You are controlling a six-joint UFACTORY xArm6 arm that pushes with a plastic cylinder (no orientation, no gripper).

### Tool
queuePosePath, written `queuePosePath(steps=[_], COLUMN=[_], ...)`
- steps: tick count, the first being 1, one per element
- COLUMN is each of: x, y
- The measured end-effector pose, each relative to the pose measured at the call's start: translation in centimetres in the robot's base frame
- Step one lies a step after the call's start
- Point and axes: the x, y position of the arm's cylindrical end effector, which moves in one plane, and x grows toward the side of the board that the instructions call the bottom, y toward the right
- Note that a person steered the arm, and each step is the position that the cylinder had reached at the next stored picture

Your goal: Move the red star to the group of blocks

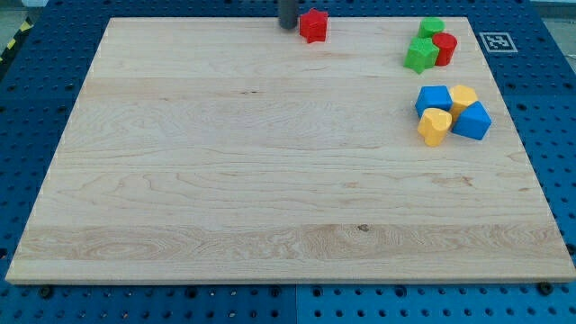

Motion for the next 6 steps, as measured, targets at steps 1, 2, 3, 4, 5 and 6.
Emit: queuePosePath(steps=[1,2,3,4,5,6], x=[0.3,1.1,1.1,2.6,4.5,4.5], y=[4.3,5.6,1.2,-2.3,2.5,10.0])
